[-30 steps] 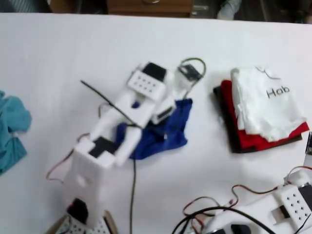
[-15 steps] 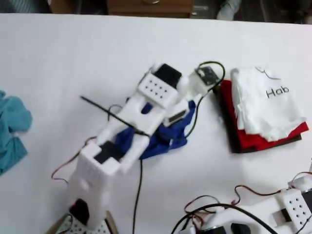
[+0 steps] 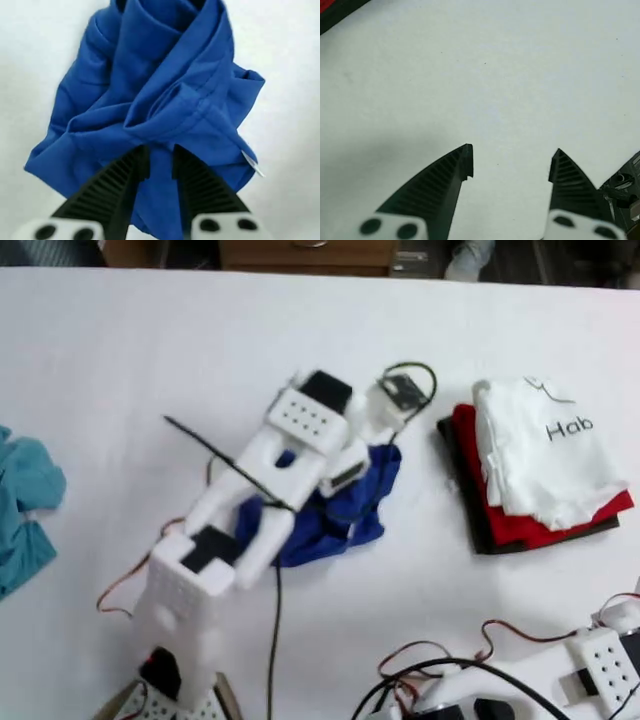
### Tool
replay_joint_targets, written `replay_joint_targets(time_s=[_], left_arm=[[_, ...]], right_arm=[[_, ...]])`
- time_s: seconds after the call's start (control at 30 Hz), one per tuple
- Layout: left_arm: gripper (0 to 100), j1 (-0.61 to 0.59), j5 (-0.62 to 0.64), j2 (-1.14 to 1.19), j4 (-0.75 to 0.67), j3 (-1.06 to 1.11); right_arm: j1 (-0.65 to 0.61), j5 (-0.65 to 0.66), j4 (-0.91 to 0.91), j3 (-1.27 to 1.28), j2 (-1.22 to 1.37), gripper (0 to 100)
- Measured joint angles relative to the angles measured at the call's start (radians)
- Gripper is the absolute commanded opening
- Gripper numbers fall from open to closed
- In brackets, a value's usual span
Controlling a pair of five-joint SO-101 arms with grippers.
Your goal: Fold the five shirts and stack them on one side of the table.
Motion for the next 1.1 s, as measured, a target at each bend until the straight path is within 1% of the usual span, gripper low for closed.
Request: replay_joint_targets(time_s=[0.23,0.37,0.53,0.67,0.8,0.9,1.0,1.1], left_arm=[[10,0.115,0.0,0.0,-0.002,0.0],[10,0.127,0.0,0.0,0.028,-0.011],[10,0.138,0.0,0.0,0.094,-0.13],[10,0.089,0.0,0.0,0.098,-0.163],[11,-0.043,0.008,0.0,0.098,-0.132],[17,-0.133,0.06,0.04,0.091,-0.098],[23,-0.172,0.081,0.075,0.072,-0.094],[23,-0.181,0.087,0.103,0.057,-0.092]], right_arm=[[0.0,0.0,0.0,0.0,0.0,25.4],[0.0,0.0,0.0,0.0,0.0,25.4],[0.0,0.0,0.0,0.0,0.0,25.4],[0.0,0.0,0.0,0.0,0.0,25.4],[0.0,0.0,0.0,0.0,0.0,25.4],[0.0,0.0,0.0,0.0,0.0,25.4],[0.0,0.0,0.0,0.0,0.0,25.4],[0.0,0.0,0.0,0.0,0.0,25.4]])
